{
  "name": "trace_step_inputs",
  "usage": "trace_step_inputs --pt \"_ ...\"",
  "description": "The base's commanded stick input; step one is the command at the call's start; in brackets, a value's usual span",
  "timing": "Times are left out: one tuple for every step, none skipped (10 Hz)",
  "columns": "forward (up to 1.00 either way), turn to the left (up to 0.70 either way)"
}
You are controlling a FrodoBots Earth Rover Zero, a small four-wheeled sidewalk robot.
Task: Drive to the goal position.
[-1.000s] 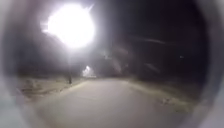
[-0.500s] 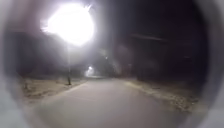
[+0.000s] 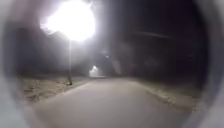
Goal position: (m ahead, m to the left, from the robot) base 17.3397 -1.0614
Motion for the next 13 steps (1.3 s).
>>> trace_step_inputs --pt "1.00 0.08" --pt "1.00 0.09" --pt "1.00 0.11" --pt "1.00 0.14" --pt "1.00 0.14" --pt "1.00 0.12" --pt "1.00 0.09" --pt "1.00 0.07" --pt "1.00 0.05" --pt "1.00 0.04" --pt "1.00 0.03" --pt "1.00 0.03" --pt "1.00 0.02"
